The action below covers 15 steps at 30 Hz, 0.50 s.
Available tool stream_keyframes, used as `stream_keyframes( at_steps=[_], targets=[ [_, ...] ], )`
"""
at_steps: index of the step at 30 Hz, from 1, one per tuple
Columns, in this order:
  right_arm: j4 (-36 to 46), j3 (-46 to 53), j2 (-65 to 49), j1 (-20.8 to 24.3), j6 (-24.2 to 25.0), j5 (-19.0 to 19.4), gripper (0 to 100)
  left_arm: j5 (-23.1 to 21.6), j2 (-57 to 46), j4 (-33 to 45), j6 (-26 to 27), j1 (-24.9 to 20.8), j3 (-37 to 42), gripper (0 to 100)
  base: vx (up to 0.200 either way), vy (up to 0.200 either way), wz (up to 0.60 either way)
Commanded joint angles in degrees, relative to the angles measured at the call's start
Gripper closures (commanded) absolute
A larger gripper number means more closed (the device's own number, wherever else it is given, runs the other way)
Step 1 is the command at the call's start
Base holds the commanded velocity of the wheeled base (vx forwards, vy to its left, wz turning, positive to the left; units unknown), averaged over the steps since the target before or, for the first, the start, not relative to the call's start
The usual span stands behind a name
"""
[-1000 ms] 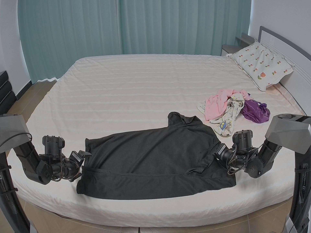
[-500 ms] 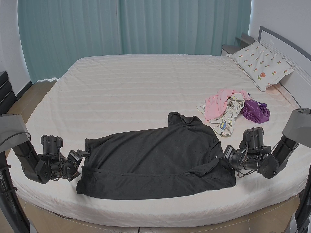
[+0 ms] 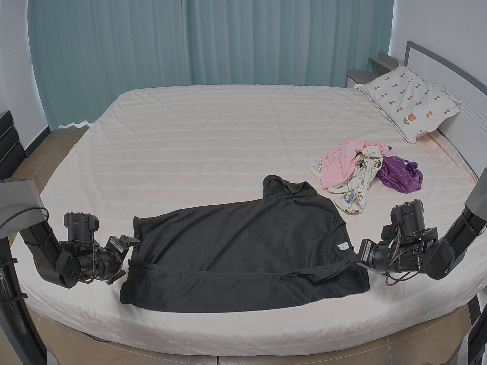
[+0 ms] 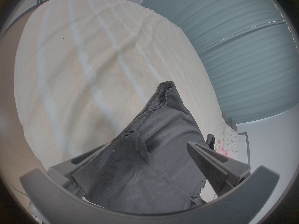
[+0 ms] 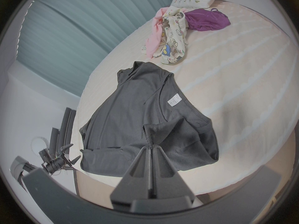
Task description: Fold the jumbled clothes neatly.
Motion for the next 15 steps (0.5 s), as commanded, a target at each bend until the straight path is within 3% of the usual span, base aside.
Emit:
stream_keyframes(
  at_steps=[1, 11, 12, 15],
  targets=[
    [0.5, 1.6, -1.4, 0.1, -1.9, 0.2, 100, 0.0, 0.3, 0.0, 0.0, 0.0, 0.0, 0, 0.0, 0.0, 0.0],
    [3.4, 4.0, 0.5, 1.9, -6.8, 0.4, 100, 0.0, 0.9, 0.0, 0.0, 0.0, -0.2, 0, 0.0, 0.0, 0.0],
    [3.4, 4.2, 1.2, 2.0, -7.0, 0.3, 0, 0.0, 0.9, 0.0, 0.0, 0.0, -0.2, 0, 0.0, 0.0, 0.0],
    [3.5, 5.4, 0.6, 2.1, -7.9, 0.4, 0, 0.0, 0.9, 0.0, 0.1, 0.0, -0.2, 0, 0.0, 0.0, 0.0]
  ],
)
